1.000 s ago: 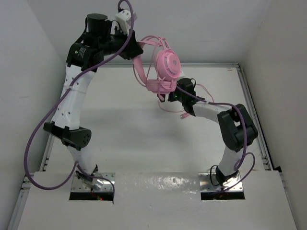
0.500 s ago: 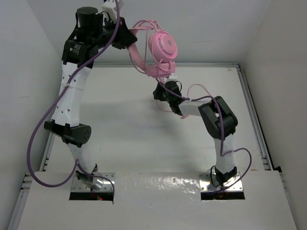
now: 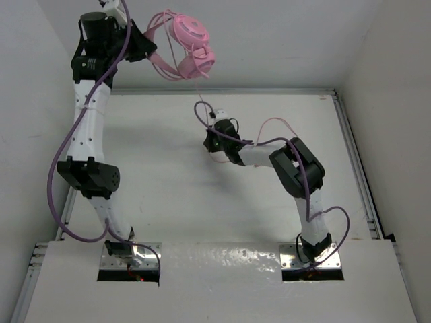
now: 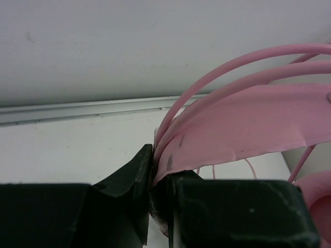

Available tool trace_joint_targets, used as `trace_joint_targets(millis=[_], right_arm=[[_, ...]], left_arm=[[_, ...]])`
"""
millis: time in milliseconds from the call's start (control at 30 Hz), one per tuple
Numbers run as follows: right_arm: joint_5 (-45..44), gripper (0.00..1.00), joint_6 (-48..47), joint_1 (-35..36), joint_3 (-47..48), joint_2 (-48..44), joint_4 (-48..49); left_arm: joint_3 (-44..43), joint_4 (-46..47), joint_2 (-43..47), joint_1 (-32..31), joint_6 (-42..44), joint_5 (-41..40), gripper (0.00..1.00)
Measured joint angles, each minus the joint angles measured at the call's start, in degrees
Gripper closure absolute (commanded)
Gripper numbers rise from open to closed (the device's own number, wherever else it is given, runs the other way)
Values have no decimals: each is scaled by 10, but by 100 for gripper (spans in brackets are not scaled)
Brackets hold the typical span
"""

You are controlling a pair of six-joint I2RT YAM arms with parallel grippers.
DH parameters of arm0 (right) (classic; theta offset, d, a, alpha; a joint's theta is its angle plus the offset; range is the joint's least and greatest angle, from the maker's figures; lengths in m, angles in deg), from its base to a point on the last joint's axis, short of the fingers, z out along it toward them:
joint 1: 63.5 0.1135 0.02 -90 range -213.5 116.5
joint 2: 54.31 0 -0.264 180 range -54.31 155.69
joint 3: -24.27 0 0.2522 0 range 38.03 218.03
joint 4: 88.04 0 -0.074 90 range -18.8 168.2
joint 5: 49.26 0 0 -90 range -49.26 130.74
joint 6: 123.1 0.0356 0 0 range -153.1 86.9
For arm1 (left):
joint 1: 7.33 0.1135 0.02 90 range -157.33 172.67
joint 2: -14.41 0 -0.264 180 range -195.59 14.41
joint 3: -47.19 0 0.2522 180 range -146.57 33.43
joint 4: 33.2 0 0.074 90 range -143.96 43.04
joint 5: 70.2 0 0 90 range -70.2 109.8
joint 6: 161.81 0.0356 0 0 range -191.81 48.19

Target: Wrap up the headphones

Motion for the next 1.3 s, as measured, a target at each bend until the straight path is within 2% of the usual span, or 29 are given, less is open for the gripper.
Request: trace_joint_targets(millis=[133, 300, 567, 700, 867, 1000, 1167, 1300], right_arm=[[55, 100, -62, 75, -30, -63, -70], [103, 100, -107, 159, -87, -182, -132], [102, 100, -129, 170, -75, -267, -230], [54, 100, -157, 171, -30, -289, -301], [-21, 100, -205, 161, 51, -316, -372], [-57, 100, -243, 135, 136, -321, -398], [-75, 100, -270, 50, 185, -321, -392], [-85, 100, -269, -43, 202, -299, -388]], left_arm=[[35, 25, -15, 17, 3, -42, 100], [99, 63, -32, 26, 59, -154, 100], [128, 85, -97, 17, 179, -294, 100], [191, 112, -97, -5, 253, -339, 100], [267, 126, -91, -45, 356, -340, 100], [339, 112, -48, -98, 444, -326, 100], [310, 41, -21, -156, 493, -232, 100], [240, -23, -16, -175, 512, -174, 100]])
